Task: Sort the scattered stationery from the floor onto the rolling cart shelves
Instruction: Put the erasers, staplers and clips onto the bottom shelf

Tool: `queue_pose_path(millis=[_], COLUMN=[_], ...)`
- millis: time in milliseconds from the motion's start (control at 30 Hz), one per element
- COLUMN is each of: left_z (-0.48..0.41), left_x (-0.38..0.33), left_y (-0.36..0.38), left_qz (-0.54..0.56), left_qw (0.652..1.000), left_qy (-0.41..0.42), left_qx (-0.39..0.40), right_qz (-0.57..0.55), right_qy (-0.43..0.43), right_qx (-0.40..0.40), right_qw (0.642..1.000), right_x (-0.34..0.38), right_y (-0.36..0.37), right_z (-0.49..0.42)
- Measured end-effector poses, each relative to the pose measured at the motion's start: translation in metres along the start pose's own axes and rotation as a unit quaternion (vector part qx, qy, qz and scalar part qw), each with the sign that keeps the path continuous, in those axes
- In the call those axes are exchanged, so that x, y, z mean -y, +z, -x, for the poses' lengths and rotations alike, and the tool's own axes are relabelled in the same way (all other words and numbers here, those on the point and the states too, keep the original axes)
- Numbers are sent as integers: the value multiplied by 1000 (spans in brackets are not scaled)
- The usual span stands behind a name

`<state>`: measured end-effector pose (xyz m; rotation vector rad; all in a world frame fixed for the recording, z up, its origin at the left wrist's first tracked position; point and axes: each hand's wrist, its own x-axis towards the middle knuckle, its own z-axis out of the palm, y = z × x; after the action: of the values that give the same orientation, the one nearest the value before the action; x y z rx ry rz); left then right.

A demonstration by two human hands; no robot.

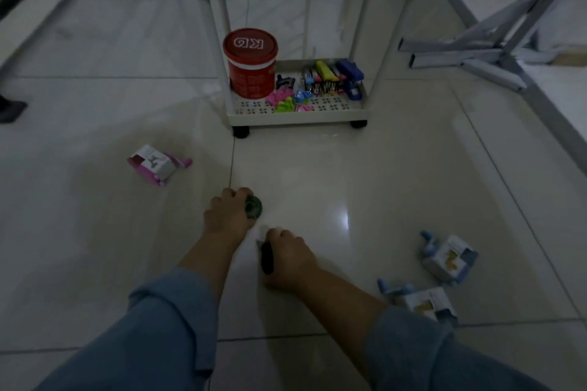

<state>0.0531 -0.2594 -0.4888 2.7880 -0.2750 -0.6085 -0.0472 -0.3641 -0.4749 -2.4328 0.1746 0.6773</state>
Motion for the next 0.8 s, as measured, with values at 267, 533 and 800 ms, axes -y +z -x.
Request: queue_pose_path(millis=[267, 533, 800], left_z=[4, 7, 7], left_x=[-46, -71, -75], left_y=[-17, -17, -18], left_qz=[609, 685, 682], left_qw=[780, 705, 705], left_qy=[-115, -90, -105], left_qx=[92, 158, 167], right_qz=[-570, -530, -556], right_qy=[98, 18, 46], right_qx=[-214, -265, -257], right_qw=[787, 805, 789], right_x=[-31, -32, -34], right_y=[-61, -78, -81], right_z=[-22, -24, -28])
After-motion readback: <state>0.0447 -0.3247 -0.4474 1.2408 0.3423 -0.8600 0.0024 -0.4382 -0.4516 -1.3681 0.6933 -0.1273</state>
